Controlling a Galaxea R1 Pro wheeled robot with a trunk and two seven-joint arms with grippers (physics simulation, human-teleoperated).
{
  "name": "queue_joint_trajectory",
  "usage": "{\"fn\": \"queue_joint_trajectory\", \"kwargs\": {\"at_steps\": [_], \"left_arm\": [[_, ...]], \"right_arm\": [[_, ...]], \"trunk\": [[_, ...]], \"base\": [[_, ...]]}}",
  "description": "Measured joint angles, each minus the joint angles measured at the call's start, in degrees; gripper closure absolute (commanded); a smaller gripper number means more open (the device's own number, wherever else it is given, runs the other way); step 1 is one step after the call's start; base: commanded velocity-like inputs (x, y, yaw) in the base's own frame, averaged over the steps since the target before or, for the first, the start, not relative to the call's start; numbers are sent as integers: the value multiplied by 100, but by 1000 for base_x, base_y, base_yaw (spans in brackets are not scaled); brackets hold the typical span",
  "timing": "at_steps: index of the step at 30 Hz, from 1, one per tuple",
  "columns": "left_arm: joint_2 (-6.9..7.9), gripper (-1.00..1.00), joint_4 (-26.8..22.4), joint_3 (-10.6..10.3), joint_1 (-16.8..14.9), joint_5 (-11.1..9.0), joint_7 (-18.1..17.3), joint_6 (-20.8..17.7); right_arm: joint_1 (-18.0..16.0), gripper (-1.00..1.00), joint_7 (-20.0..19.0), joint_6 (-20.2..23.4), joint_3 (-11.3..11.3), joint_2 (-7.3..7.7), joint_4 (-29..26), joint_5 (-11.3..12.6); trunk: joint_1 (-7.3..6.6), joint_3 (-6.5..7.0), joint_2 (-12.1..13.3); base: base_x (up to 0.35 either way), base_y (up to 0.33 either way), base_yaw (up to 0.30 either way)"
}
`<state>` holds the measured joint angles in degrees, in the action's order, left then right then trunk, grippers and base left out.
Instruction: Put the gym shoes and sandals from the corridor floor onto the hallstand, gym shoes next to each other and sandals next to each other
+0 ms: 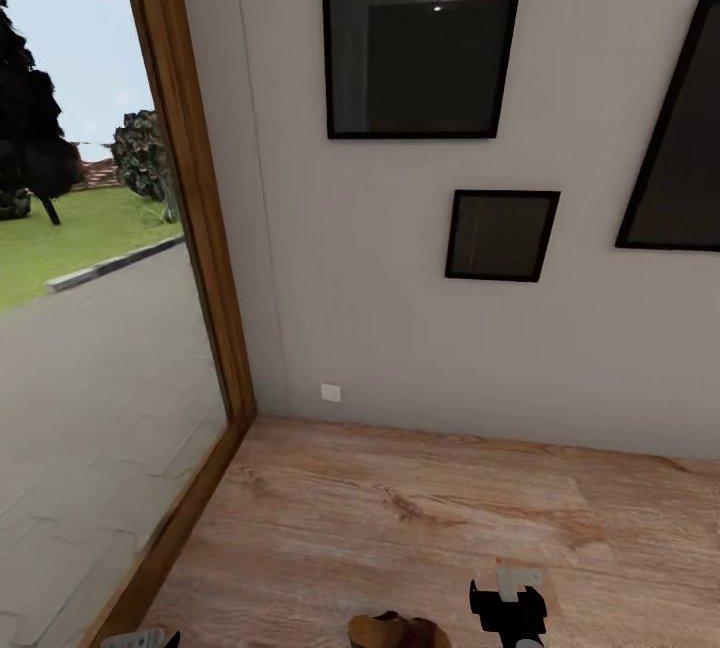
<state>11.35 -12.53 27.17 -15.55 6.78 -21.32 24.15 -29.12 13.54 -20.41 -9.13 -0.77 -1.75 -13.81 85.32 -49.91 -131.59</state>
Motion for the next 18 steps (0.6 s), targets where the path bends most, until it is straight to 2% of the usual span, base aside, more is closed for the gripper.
{"fn": "queue_joint_trajectory", "kwargs": {"at_steps": [6, 18], "left_arm": [[0, -100, 1, -4, -1, 0, 0, 3], [0, -100, 2, -6, 0, 0, 0, 2]], "right_arm": [[0, -100, 1, -1, 0, 0, 0, 0], [-1, -100, 2, -2, -4, 1, 1, 0]], "trunk": [[0, 22, 0], [0, 68, 0]], "base": [[0, 157, -253], [0, 27, -261]]}}
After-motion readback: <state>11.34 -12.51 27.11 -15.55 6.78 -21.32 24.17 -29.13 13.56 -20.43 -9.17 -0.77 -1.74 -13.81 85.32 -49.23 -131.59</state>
